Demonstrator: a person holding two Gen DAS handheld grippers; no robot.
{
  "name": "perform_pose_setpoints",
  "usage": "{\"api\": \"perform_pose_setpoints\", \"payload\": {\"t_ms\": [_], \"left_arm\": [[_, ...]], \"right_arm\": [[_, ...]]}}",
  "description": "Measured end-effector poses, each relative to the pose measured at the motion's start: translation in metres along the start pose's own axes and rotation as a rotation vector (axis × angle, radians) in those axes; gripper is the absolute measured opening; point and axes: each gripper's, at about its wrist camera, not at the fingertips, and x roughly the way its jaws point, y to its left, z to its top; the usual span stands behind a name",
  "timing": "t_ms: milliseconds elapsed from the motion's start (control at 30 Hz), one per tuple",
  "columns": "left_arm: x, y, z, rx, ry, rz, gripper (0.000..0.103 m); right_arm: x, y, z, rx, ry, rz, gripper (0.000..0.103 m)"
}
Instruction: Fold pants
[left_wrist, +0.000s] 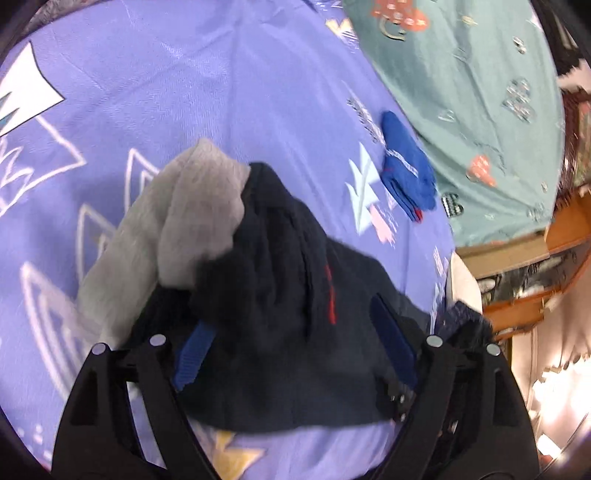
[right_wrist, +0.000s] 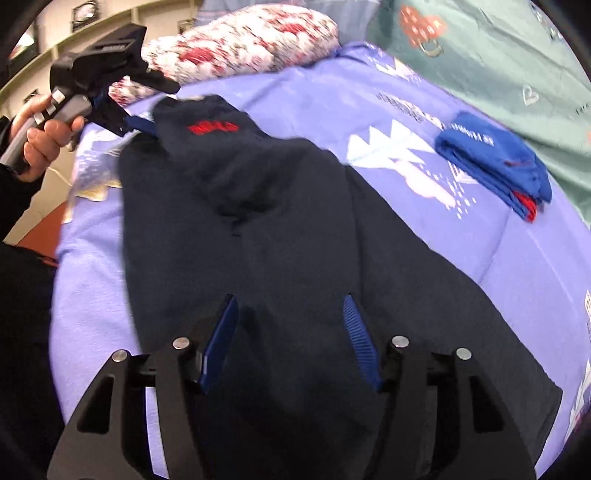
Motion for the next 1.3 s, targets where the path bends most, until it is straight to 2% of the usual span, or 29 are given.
{"api": "perform_pose_setpoints", "payload": {"t_ms": [33,67,100,133,167,200,333,467,500,533,567,600,633,700,733,800,833,867,900,933,967,1067,1133,1233,1300], "left_arm": [[0.003,0.001,0.004,-0.014,-0.005,-0.002,0.076],[0.005,0.001,0.008,-0.022,-0.014,-0.009,0.052],[0.006,0.001,0.013,-0.023,-0.014,-0.028,0.027],[0.008,0.002,0.015,-0.03,-0.006,-0.056,0.009],[0.003,0.0,0.016,-0.031,-0.024,-0.066,0.009],[-0.001,-0.004,0.017,-0.019,-0.04,-0.067,0.009],[-0.025,-0.029,0.012,0.045,-0.078,-0.139,0.009],[-0.042,-0.048,0.006,0.087,-0.101,-0.164,0.009],[-0.045,-0.052,0.006,0.093,-0.104,-0.166,0.009],[-0.045,-0.054,0.007,0.094,-0.105,-0.167,0.009],[-0.047,-0.055,0.008,0.094,-0.105,-0.17,0.009],[-0.047,-0.056,0.009,0.091,-0.106,-0.171,0.009],[-0.047,-0.057,0.01,0.089,-0.107,-0.173,0.009],[-0.047,-0.061,0.014,0.087,-0.108,-0.176,0.009],[-0.047,-0.06,0.015,0.089,-0.107,-0.178,0.009],[-0.048,-0.062,0.016,0.093,-0.108,-0.185,0.009],[-0.049,-0.062,0.016,0.095,-0.11,-0.187,0.009],[-0.05,-0.063,0.017,0.097,-0.112,-0.189,0.009],[-0.051,-0.061,0.017,0.097,-0.113,-0.193,0.009],[-0.052,-0.059,0.017,0.096,-0.111,-0.196,0.009],[-0.052,-0.057,0.016,0.095,-0.11,-0.195,0.009],[-0.052,-0.048,0.012,0.101,-0.089,-0.18,0.009],[-0.056,-0.041,0.006,0.121,-0.077,-0.159,0.009],[-0.064,-0.025,-0.006,0.161,-0.059,-0.115,0.009],[-0.063,-0.011,-0.014,0.19,-0.041,-0.065,0.01]], "right_arm": [[0.002,-0.003,0.0,0.013,0.011,-0.006,0.051],[0.003,-0.004,0.0,0.015,0.013,-0.018,0.038],[0.004,-0.005,0.0,0.015,0.021,-0.028,0.032],[0.004,-0.005,0.0,0.021,0.025,-0.026,0.017],[0.002,-0.009,0.0,0.039,0.016,-0.017,0.004],[-0.001,-0.011,0.0,0.051,0.003,-0.005,0.002],[-0.018,-0.019,0.002,0.089,-0.069,0.018,0.0],[-0.042,-0.007,0.005,0.066,-0.144,0.025,0.002],[-0.047,-0.003,0.006,0.055,-0.165,0.03,0.011],[-0.05,0.004,0.008,0.042,-0.179,0.032,0.044],[-0.052,0.013,0.009,0.023,-0.193,0.026,0.071],[-0.052,0.022,0.011,0.0,-0.209,0.007,0.077],[-0.05,0.03,0.012,-0.023,-0.211,-0.005,0.078],[-0.038,0.043,0.019,-0.06,-0.181,-0.039,0.078],[-0.026,0.049,0.023,-0.082,-0.159,-0.099,0.078],[-0.005,0.053,0.028,-0.103,-0.11,-0.148,0.078],[0.005,0.053,0.029,-0.108,-0.078,-0.168,0.075],[0.012,0.052,0.028,-0.108,-0.052,-0.186,0.056],[0.021,0.048,0.027,-0.104,-0.014,-0.215,0.041],[0.024,0.041,0.025,-0.083,0.014,-0.242,0.009],[0.021,0.03,0.022,-0.038,0.027,-0.242,0.004],[0.0,0.009,0.016,0.036,-0.024,-0.216,0.004],[-0.023,0.005,0.017,0.075,-0.069,-0.155,0.004],[-0.053,0.029,0.017,0.0,-0.099,-0.1,0.004],[-0.058,0.046,0.012,-0.049,-0.094,-0.036,0.004]]}}
